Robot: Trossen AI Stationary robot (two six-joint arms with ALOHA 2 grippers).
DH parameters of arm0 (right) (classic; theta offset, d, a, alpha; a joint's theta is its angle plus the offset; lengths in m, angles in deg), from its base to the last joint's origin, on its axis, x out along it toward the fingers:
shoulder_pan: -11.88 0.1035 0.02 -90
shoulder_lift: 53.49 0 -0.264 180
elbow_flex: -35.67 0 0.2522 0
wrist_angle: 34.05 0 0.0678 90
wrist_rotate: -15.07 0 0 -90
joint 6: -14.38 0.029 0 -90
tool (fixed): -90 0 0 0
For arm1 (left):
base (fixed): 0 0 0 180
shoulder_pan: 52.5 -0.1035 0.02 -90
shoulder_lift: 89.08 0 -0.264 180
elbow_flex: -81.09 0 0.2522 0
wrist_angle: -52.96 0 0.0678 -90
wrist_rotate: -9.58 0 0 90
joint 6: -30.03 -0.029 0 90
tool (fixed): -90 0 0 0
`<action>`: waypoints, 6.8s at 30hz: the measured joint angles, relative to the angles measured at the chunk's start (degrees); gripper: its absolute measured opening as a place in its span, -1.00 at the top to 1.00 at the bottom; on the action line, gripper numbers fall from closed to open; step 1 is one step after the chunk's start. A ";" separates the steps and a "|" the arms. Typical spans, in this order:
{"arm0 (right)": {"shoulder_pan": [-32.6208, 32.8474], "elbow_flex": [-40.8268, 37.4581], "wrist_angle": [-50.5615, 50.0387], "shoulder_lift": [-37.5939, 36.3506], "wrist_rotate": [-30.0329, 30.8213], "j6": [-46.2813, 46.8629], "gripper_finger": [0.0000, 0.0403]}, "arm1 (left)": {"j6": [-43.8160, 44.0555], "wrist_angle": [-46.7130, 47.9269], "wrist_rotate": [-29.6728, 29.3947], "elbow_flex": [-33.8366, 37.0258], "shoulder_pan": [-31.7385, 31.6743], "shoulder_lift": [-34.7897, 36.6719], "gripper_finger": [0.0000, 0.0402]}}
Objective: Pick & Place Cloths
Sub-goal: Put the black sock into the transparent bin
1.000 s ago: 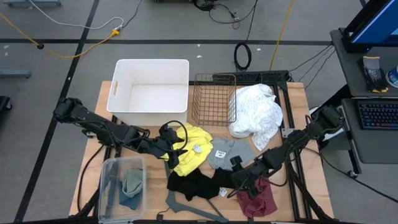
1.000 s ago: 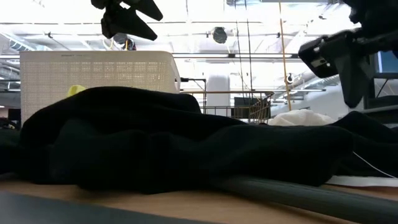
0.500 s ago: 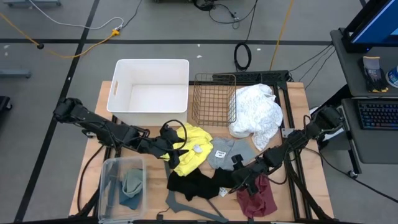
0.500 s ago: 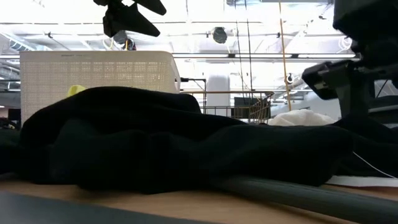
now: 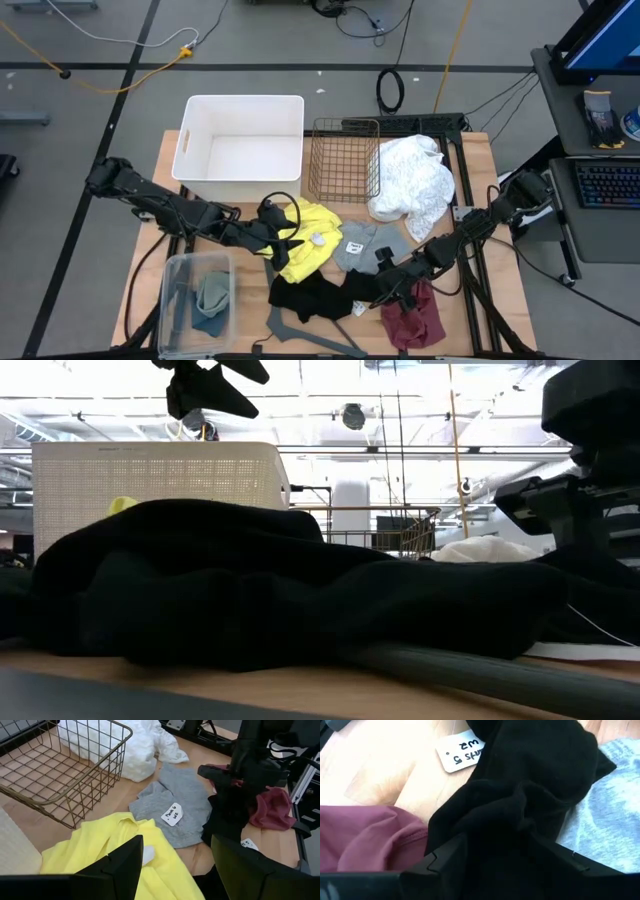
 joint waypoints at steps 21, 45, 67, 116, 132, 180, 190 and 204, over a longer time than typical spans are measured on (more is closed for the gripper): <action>0.00 0.00 0.78 0.00 -0.04 0.00 0.22 | -0.07 0.01 -0.04 0.00 0.00 0.00 -0.19; 0.00 0.00 10.20 0.00 0.29 2.62 0.01 | -1.99 0.02 -0.04 0.00 0.00 0.00 -0.19; -2.23 0.11 11.19 6.36 0.20 4.74 0.25 | -2.64 0.07 -0.04 0.00 0.00 0.00 -0.19; -14.94 0.07 43.76 -34.03 -8.01 -0.23 1.00 | -18.31 -47.29 4.36 -1.86 0.00 -7.09 -0.19; -18.73 0.07 44.31 -32.95 -9.25 -0.29 1.00 | -18.42 -47.82 5.79 -16.07 -2.23 -20.94 -0.19; -18.71 0.09 17.85 -29.81 -19.80 8.15 0.58 | -15.85 -45.07 3.85 -20.72 -9.28 -16.93 0.99; -18.69 0.09 13.13 -29.81 -19.78 6.73 0.37 | 0.37 -44.54 15.41 -20.76 -6.50 -7.60 1.00; -18.69 0.09 13.09 -29.81 -19.74 5.53 0.39 | 30.74 -13.37 24.55 -20.77 2.35 2.79 1.00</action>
